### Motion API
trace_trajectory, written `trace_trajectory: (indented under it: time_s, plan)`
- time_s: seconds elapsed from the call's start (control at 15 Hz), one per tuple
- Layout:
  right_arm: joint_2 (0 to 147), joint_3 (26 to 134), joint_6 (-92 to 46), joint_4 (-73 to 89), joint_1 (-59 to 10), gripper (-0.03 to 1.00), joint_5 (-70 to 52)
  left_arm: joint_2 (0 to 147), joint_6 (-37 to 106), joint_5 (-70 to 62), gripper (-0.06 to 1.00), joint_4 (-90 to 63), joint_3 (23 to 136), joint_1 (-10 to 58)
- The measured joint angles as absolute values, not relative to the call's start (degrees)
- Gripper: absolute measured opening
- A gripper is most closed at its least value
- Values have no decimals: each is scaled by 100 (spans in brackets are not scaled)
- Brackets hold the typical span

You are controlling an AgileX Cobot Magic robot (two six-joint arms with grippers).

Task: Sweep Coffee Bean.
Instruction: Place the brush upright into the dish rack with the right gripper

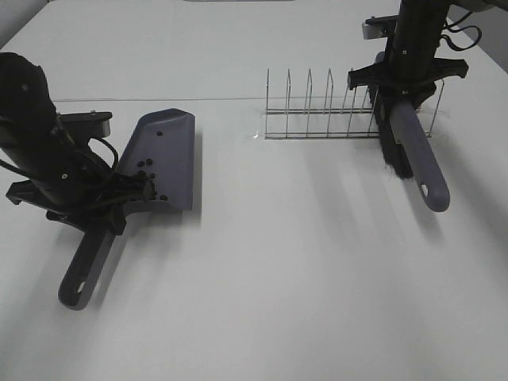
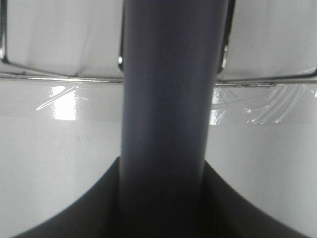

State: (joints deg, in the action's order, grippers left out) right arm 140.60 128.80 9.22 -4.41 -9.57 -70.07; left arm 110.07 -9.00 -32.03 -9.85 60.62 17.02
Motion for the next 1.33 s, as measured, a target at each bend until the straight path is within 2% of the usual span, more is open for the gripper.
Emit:
trace_trajectory:
  time_s: [0.27,0.73,0.8,0.93,1.0,1.33]
  plan:
    - [14060,12880,596,92,-768,35,-7002,11007,-900,-3203,36,-985,6062,1702]
    - [14146,12880,625,0,-762,35,-7007,11007,-900,-3197,36,-985,6062,1702]
    - [14146,12880,659,0,-762,38,-7007,11007,-900,-3191,36,-985,6062,1702]
    - [14164,12863,739,-69,-762,55,-7002,11007,-900,-3180,36,-985,6062,1702]
    - [14186,12874,768,-80,-756,61,-7002,11007,-900,-3174,36,-985,6062,1702]
    - [14078,13281,768,-63,-751,66,-6996,11007,-814,-3174,36,-985,6062,1702]
